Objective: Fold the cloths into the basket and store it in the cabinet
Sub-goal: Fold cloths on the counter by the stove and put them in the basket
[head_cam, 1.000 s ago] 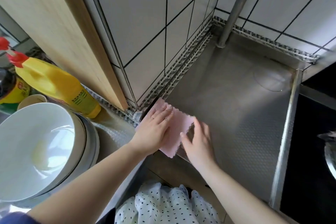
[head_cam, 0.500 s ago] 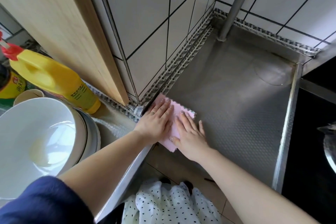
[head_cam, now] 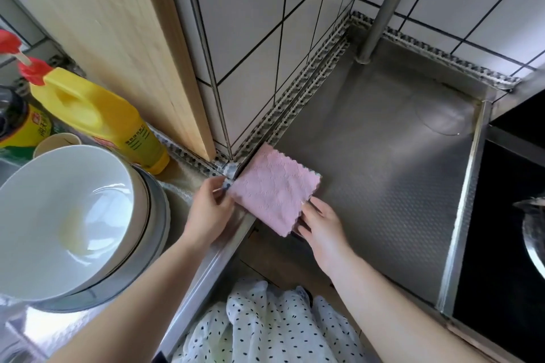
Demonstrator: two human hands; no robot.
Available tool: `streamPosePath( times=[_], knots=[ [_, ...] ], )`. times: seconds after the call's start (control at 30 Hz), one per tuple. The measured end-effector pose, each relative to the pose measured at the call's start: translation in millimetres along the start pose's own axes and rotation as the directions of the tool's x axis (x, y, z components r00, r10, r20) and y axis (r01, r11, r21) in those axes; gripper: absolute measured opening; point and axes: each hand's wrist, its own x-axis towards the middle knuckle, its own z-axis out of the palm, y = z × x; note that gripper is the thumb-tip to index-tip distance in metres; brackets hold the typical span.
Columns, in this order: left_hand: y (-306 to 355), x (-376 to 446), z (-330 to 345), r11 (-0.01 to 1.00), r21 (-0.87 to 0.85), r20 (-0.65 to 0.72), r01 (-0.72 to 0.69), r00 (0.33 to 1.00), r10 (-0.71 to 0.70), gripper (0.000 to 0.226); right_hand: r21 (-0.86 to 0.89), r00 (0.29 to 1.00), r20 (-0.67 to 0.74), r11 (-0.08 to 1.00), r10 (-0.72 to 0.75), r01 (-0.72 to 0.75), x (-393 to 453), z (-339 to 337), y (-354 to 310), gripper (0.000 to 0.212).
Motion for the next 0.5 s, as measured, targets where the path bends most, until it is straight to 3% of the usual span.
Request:
streamPosePath(
  times=[0.23, 0.43, 0.5],
  knots=[
    [9, 11, -2, 0.994, 0.046, 0.101, 0.096, 0.990, -0.100, 0.047, 0.194, 0.986, -0.038, 0.969, 0.160, -0.150, 9, 11, -7, 0.026],
    [10, 7, -4, 0.985, -0.037, 0.093, 0.167, 0.982, -0.163, 0.037, -0.096, 0.988, -0.099, 0.987, 0.122, -0.132, 18, 19, -14, 0.057],
    [9, 5, -2, 0.963, -0.151, 0.145, 0.223, 0.969, -0.201, 0.034, -0.088, 0.991, -0.104, 0.992, 0.085, -0.095, 12, 18, -18, 0.049]
  ],
)
